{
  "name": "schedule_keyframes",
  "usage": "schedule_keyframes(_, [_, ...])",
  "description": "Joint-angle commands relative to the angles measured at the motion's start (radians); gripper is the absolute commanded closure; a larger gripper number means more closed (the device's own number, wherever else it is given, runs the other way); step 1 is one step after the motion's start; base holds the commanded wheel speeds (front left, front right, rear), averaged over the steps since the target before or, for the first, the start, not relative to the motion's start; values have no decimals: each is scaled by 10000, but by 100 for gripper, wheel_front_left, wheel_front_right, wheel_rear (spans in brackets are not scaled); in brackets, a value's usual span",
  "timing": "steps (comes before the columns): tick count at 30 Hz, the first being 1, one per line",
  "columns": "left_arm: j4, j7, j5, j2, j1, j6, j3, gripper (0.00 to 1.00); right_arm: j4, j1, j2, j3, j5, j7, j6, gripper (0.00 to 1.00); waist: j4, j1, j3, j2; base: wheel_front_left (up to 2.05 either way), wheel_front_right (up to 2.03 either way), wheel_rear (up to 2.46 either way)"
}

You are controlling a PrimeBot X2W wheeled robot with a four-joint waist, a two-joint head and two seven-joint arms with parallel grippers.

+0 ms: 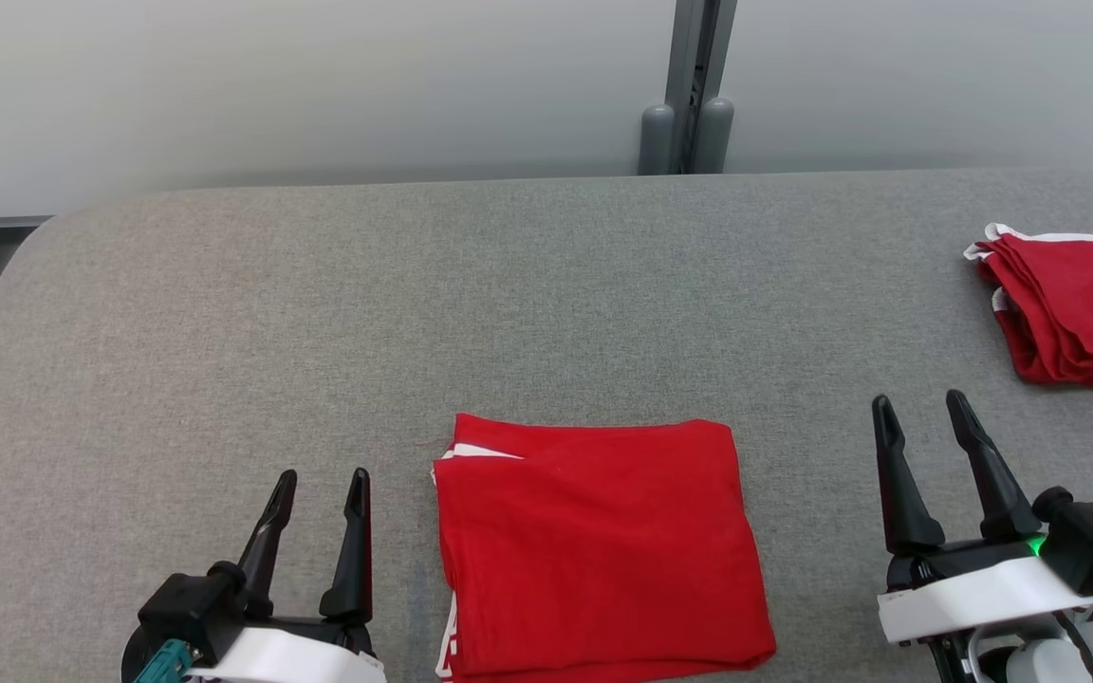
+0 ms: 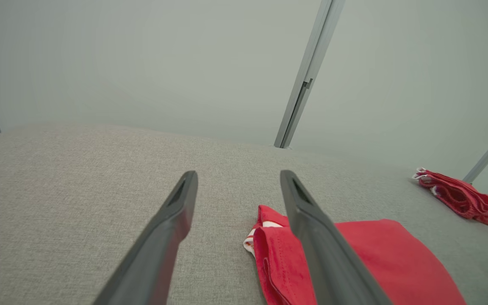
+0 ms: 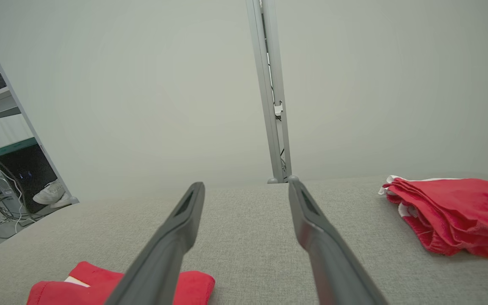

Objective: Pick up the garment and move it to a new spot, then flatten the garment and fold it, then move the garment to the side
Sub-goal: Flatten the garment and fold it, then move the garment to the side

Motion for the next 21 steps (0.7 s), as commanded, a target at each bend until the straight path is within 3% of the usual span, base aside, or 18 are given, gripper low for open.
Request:
schedule_keyframes(1, [27,-44,77,-11,96,-54,78,0,4,77,-34,-34,74,-43,1,0,-3,0,-25,0,0,0,0])
schedule_keyframes(21, [193,-44,593,-383,202,-423,623,0,201,7,-33,57,283,-43,1,0,25,0,-235,0,0,0,0])
